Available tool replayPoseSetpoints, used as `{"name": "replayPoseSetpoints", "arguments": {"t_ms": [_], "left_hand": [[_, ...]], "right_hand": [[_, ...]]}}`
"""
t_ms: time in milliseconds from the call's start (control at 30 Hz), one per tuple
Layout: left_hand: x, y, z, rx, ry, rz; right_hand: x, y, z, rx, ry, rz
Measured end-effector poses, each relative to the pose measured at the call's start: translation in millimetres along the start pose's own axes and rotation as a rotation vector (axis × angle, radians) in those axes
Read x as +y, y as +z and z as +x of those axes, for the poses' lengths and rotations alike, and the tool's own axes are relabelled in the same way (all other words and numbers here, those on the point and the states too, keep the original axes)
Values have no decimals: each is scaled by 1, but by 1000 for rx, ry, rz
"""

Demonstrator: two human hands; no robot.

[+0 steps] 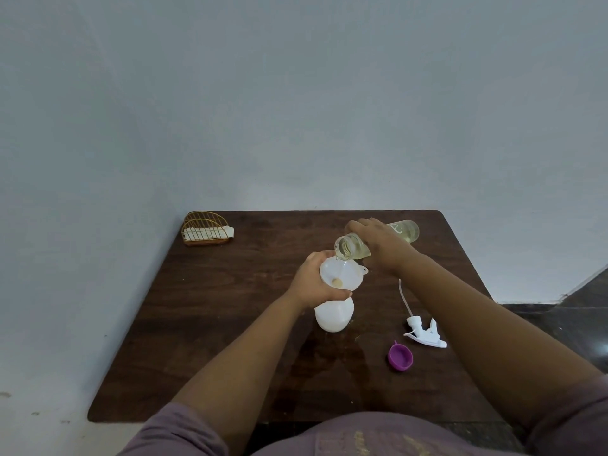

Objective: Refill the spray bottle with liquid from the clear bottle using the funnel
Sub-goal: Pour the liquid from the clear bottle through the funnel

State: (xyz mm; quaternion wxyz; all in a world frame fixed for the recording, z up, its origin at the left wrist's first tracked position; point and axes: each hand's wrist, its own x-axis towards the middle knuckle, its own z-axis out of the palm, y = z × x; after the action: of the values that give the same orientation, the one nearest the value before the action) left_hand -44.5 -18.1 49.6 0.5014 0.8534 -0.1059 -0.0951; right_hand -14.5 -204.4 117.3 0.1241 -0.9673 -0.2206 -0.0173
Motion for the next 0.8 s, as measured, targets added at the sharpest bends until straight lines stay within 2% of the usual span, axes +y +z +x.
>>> {"name": "replayPoseSetpoints", "arguments": {"t_ms": [800], "left_hand": [[-2, -2, 1, 0, 8, 8]], "right_hand": [[13, 10, 7, -7, -30, -54]]}}
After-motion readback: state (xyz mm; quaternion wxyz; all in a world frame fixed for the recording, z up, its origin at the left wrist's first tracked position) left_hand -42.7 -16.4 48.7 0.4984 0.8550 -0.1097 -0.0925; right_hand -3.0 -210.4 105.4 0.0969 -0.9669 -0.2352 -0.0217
